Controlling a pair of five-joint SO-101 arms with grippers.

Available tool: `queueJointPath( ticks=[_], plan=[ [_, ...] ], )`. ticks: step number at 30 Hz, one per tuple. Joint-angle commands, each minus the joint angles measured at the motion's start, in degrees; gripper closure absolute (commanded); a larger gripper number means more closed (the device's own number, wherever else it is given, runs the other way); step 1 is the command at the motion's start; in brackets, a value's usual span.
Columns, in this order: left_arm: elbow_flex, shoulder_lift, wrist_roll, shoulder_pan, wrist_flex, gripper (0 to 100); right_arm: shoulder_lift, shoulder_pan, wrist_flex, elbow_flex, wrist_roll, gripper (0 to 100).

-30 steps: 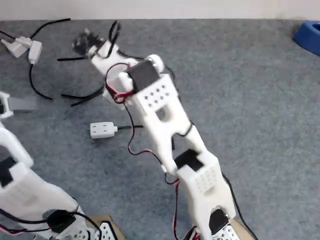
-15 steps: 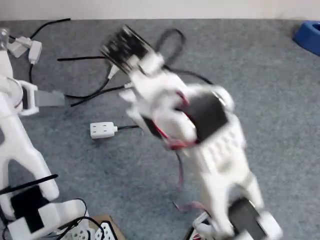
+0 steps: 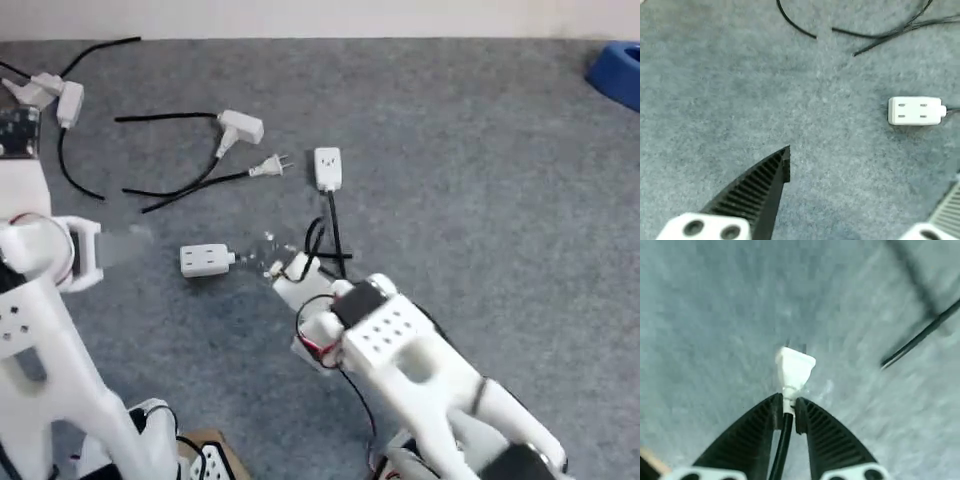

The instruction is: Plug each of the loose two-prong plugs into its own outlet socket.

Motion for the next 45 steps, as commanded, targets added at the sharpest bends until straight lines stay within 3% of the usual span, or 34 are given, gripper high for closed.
queueJointPath(
  ticks=[1,18,26,35,39,45],
  plan=[
    [2.9,-2.8,-2.1,-3.9,-1.9,54,5.5,0.5,-0.8,0.0,0.7,99.1],
    [15.6,-2.7,-2.2,-13.9,-20.8,54,7.8,-2.3,3.5,2.5,1.1,98.6],
    [22.8,-2.7,-4.0,-19.8,-30.4,54,7.6,-2.1,1.0,5.0,4.5,79.5],
    [34.1,-2.7,-4.3,-24.9,-43.3,54,8.0,-2.0,-3.4,3.5,4.7,79.3],
    [37.8,-2.7,-9.1,-24.7,-44.8,54,8.0,0.6,-5.2,3.6,7.1,79.3],
    [39.3,-2.7,-9.5,-25.0,-46.9,54,8.0,6.1,-5.7,3.6,12.9,79.3]
  ],
)
